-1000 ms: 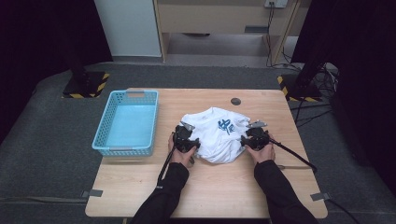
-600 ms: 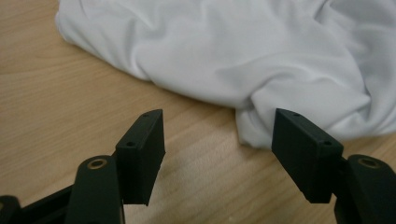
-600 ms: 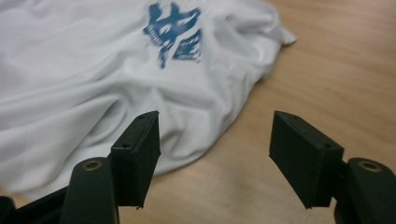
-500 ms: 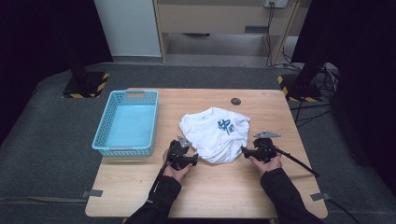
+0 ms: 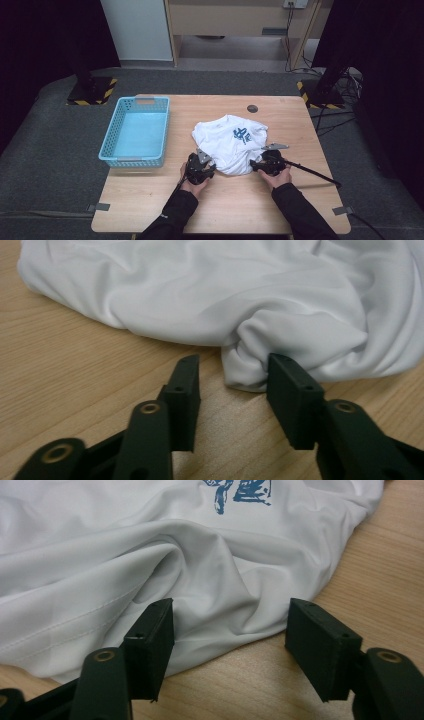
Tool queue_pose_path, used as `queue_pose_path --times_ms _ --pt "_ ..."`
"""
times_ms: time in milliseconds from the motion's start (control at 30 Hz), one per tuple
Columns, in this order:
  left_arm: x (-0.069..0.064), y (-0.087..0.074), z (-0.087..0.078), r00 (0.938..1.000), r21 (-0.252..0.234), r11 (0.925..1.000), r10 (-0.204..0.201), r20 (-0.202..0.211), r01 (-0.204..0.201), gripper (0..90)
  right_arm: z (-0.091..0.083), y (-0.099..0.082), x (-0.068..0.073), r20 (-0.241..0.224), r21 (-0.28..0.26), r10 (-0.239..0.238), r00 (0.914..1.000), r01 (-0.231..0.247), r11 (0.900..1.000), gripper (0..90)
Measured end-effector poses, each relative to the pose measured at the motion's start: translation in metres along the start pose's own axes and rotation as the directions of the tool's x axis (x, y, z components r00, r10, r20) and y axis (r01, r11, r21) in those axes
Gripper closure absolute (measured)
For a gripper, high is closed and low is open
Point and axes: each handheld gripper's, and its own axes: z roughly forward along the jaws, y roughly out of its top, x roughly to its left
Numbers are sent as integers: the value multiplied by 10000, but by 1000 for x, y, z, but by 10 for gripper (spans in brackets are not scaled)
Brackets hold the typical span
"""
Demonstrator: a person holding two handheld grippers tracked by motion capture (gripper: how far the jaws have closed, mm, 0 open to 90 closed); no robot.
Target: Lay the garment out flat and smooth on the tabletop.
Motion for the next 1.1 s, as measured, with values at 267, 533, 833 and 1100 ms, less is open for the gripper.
queue_pose_path --times_ms 267,533,833,1100 --pt "8 -1 -6 9999 363 9993 -6 147 0 837 -8 1 -4 -46 432 -422 9991 423 9982 706" --pt "15 -1 -7 9990 366 9992 -163 404 148 806 -10 0 -5 -241 597 -685 9974 699 9958 781" --pt "2 0 -2 9947 82 9970 766 690 -773 581 -10 1 -5 -347 612 -632 9974 652 9960 712" --pt "1 1 2 9968 -32 9989 471 647 -470 682 -8 2 -5 -400 567 -507 9979 529 9970 699"
